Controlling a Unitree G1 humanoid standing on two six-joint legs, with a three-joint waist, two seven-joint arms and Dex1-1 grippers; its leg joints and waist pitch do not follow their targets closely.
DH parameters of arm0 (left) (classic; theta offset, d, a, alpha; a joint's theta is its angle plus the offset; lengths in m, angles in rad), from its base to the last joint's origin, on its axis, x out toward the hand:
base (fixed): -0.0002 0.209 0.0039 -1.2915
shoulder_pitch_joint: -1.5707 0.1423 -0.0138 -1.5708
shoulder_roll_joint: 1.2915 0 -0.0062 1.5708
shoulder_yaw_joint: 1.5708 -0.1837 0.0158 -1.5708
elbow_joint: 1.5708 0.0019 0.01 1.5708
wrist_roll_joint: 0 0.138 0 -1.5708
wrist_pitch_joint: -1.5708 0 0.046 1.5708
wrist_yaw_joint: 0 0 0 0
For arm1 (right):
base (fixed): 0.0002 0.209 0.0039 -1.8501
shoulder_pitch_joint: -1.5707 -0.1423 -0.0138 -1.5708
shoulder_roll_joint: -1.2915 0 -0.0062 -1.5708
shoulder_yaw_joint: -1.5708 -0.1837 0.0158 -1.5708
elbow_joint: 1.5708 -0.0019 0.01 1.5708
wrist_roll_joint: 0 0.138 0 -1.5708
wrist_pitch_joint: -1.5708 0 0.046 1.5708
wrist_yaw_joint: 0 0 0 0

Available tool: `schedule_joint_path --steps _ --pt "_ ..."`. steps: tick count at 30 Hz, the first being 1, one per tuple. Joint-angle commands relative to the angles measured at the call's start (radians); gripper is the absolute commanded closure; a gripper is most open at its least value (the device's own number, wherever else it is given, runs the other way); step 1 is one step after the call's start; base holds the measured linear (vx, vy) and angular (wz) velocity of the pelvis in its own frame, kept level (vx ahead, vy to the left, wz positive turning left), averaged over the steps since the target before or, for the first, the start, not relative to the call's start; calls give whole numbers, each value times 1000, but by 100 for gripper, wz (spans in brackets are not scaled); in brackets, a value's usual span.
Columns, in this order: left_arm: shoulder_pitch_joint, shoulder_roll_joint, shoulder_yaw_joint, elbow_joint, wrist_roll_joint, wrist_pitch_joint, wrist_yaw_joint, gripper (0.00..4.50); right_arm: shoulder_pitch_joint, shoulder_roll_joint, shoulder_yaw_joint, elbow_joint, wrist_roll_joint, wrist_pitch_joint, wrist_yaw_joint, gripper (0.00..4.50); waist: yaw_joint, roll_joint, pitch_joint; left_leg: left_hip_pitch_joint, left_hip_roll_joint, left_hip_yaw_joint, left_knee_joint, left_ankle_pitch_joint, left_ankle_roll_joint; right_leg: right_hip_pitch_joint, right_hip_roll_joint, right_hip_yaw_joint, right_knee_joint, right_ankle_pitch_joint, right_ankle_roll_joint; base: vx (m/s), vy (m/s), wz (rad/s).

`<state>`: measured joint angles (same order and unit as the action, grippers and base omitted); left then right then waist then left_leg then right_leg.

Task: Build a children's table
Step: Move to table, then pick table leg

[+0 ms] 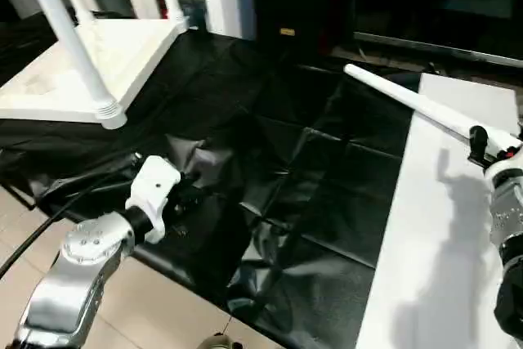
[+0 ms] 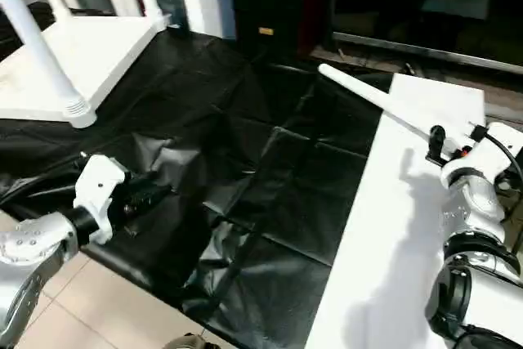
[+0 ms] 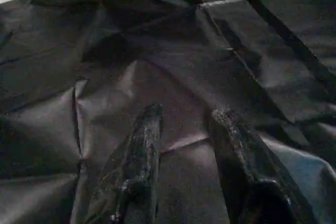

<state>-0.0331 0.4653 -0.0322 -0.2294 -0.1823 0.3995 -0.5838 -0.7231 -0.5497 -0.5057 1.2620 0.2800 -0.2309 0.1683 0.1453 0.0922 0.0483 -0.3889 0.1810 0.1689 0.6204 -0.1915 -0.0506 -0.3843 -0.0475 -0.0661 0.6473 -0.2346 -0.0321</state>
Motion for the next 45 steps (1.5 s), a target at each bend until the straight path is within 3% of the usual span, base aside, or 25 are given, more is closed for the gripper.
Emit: schedule_joint_path --steps 1,5,12,19,22,24,31,35,37,40,45 --pt "10 17 26 -30 -6 17 0 283 -29 -18 -19 11 12 -15 -3 0 4 -19 -60 13 41 -16 -61 -179 70 30 -89 44 -92 -186 -190 0 0 0" --pt "13 22 25 -35 -8 25 -1 283 -45 -34 -27 33 18 -2 9 0 6 -17 -58 12 41 -17 -63 -191 72 28 -90 43 -94 -200 -183 0 0 0" --pt "14 41 36 -40 -18 40 -13 283 -84 -40 -38 66 38 102 151 0 7 -11 -56 5 41 -19 -63 -192 81 30 -90 39 -93 -199 -195 0 0 0" --pt "18 46 35 -54 -19 55 -14 283 -94 -37 -21 72 18 115 224 0 14 -10 -58 4 44 -19 -60 -166 93 27 -90 40 -91 -172 -205 0 0 0" --pt "29 48 33 -65 -23 58 -8 283 -90 -20 4 68 5 123 332 0 18 -13 -65 -3 43 -19 -54 -120 115 28 -88 38 -79 -91 -220 0 0 0" --pt "36 49 32 -71 -25 59 -6 283 -81 -4 22 62 -3 128 403 0 18 -15 -63 -7 44 -18 -52 -110 137 24 -88 36 -79 -70 -225 0 0 0" --pt "40 47 36 -77 -27 66 -5 283 -39 39 41 30 2 90 536 0 30 -10 -64 -4 51 -18 -52 -110 146 20 -92 38 -80 -88 -223 0 0 0" --pt "32 45 35 -70 -26 65 -3 283 -32 48 16 11 20 22 458 0 34 -7 -63 0 54 -19 -57 -125 129 17 -93 39 -81 -99 -222 0 0 0" --pt "20 27 42 -51 -21 58 21 283 -30 45 12 10 6 -15 339 0 31 1 -55 1 55 -21 -62 -146 111 13 -92 40 -84 -117 -214 0 0 0" --pt "20 22 47 -52 -17 63 35 283 -45 -3 0 34 -19 -27 134 0 27 -2 -47 5 49 -21 -67 -177 80 12 -92 42 -91 -150 -203 0 0 0" --pt "68 41 57 -120 -33 80 17 283 -71 -48 -47 51 12 -35 73 0 21 -6 -36 -8 42 -23 -70 -196 96 16 -93 41 -95 -188 -174 0 0 0"
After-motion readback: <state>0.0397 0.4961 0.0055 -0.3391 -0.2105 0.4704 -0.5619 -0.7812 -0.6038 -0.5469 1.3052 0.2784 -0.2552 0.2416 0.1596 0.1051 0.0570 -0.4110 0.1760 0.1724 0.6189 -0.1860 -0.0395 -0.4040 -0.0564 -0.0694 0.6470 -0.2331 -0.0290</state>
